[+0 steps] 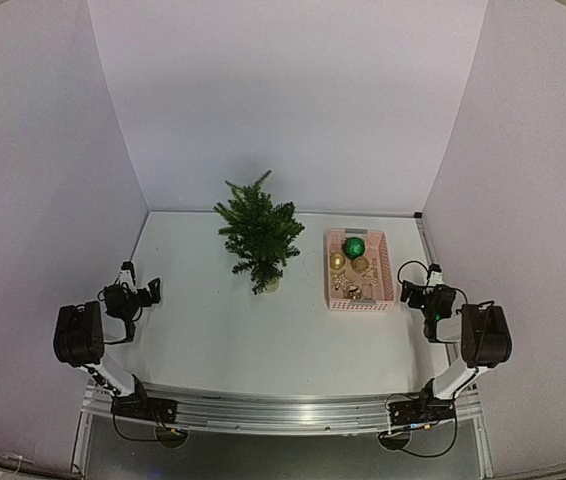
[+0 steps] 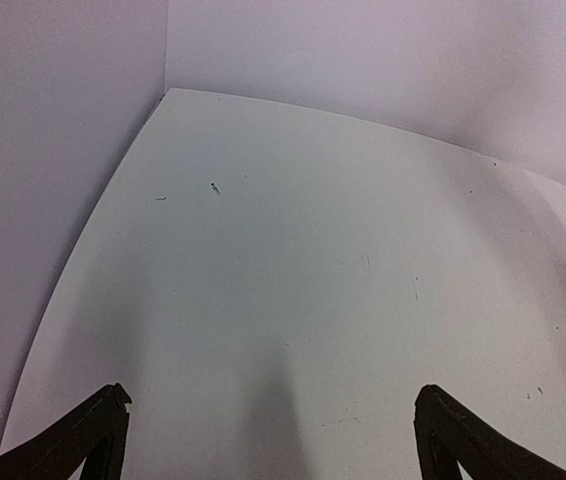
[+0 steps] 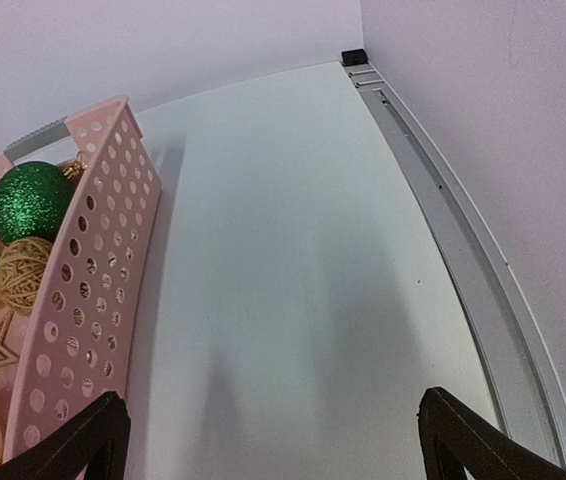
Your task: Decorate the small christmas tree
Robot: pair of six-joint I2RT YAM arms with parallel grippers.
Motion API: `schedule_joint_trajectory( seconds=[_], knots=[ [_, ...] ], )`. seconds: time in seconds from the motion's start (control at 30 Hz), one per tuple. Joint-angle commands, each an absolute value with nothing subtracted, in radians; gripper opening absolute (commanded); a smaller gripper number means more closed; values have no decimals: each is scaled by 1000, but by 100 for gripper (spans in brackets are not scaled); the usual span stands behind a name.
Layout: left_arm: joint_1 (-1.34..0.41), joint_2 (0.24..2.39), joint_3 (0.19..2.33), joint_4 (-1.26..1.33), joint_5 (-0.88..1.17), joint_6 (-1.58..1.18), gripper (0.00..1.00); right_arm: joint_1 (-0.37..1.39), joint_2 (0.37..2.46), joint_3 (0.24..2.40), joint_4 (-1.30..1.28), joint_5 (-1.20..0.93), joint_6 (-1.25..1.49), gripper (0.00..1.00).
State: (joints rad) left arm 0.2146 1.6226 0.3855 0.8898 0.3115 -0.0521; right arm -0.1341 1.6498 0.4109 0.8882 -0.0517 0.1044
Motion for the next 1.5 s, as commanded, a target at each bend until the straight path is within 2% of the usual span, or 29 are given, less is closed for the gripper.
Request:
schedule_joint_trajectory(
  seconds=[0.0,0.17,0.3,0.43,0.6,0.67,0.83,0.9,0.97,1.03,1.13,1.23,1.37,1.47],
  knots=[
    [214,1625,408,917,316,-46,100,-129,1561,517,676,74,149,98],
    [212,1604,408,893,311,-44,100,-129,1448,585,543,127,195,98],
    [210,1514,406,842,230,-75,100,-129,1351,649,449,182,247,98],
    [206,1341,406,731,221,-100,100,-129,1285,790,207,48,246,98],
    [206,1217,505,642,233,-181,100,-127,1265,945,27,-272,317,98],
    [206,1205,587,559,245,-227,100,-97,1288,1012,-47,-314,354,98],
    [206,1223,794,346,394,-270,100,123,1402,1207,-401,-150,249,91],
    [203,1240,855,296,405,-292,100,175,1465,1266,-494,-133,266,85],
    [183,1255,903,248,361,-285,100,242,1517,1302,-544,-95,268,79],
    [148,1283,967,152,327,-280,100,298,1569,1318,-552,-61,269,78],
    [99,1346,1056,-12,407,-274,100,346,1667,1357,-554,-46,283,72],
    [58,1349,1024,-18,520,-257,100,360,1753,1399,-554,-46,288,66],
    [33,1318,912,107,577,-233,100,367,1863,1452,-555,-49,269,56],
    [16,1330,905,123,599,-212,100,369,1929,1492,-554,-36,263,53]
  ],
)
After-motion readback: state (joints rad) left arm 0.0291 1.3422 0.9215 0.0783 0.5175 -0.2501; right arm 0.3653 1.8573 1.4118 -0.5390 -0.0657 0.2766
